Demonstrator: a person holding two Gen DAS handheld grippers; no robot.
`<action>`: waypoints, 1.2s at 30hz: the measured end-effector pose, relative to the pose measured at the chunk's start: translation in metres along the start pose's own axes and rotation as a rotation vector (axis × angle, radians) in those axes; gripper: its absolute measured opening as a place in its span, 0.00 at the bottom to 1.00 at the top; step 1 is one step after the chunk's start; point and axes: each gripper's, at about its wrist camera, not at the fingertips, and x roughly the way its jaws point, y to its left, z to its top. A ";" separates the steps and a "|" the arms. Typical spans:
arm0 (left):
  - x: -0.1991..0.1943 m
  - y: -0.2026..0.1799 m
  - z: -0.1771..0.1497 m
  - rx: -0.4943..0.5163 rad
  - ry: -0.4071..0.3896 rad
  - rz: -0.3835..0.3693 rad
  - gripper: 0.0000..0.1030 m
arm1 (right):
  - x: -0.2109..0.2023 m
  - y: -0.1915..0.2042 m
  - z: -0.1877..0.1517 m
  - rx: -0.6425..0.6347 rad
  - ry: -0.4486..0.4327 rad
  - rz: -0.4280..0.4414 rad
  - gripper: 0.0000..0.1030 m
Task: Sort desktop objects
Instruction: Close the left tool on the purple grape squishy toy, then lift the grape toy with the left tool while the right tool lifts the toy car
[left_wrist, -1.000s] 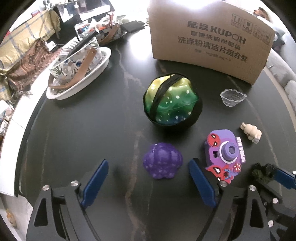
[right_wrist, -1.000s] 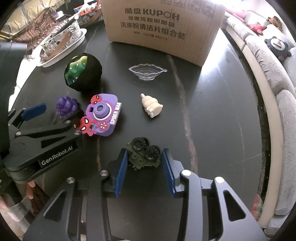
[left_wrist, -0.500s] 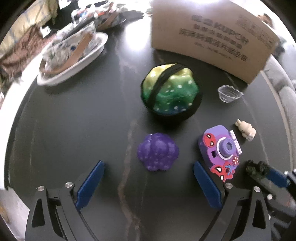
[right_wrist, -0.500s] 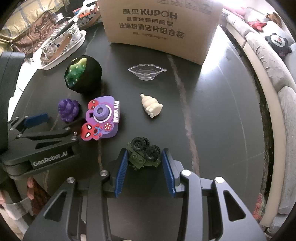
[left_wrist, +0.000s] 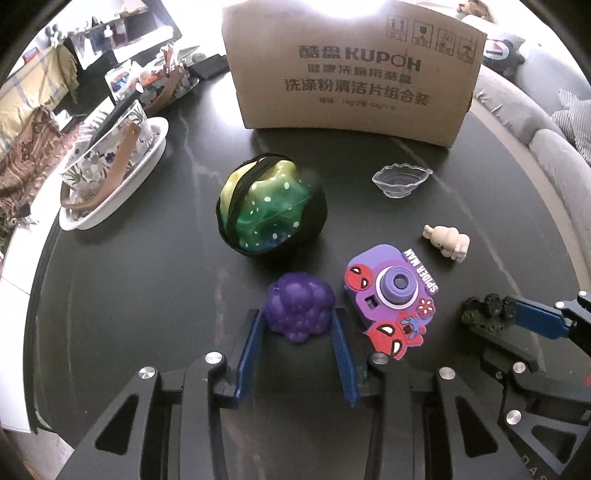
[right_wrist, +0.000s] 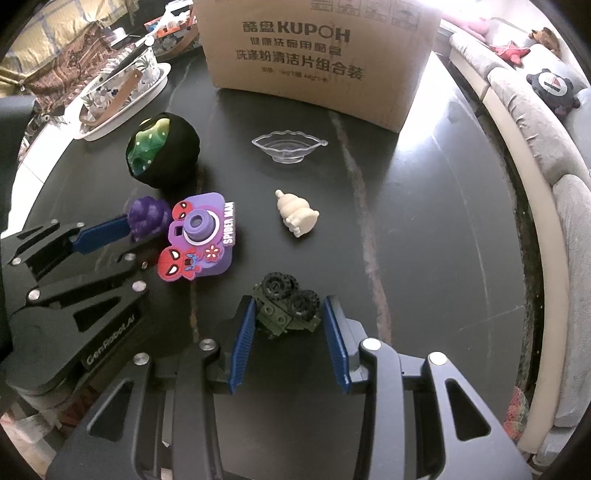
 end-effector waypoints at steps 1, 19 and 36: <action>-0.004 -0.001 -0.003 -0.005 -0.002 -0.002 0.34 | -0.001 0.000 -0.001 -0.003 -0.001 0.000 0.33; -0.019 0.005 -0.002 -0.015 -0.041 0.007 0.34 | -0.012 -0.004 0.001 0.005 -0.031 -0.003 0.33; -0.029 0.010 -0.006 -0.023 -0.056 0.004 0.34 | -0.027 0.001 0.003 -0.004 -0.059 -0.011 0.33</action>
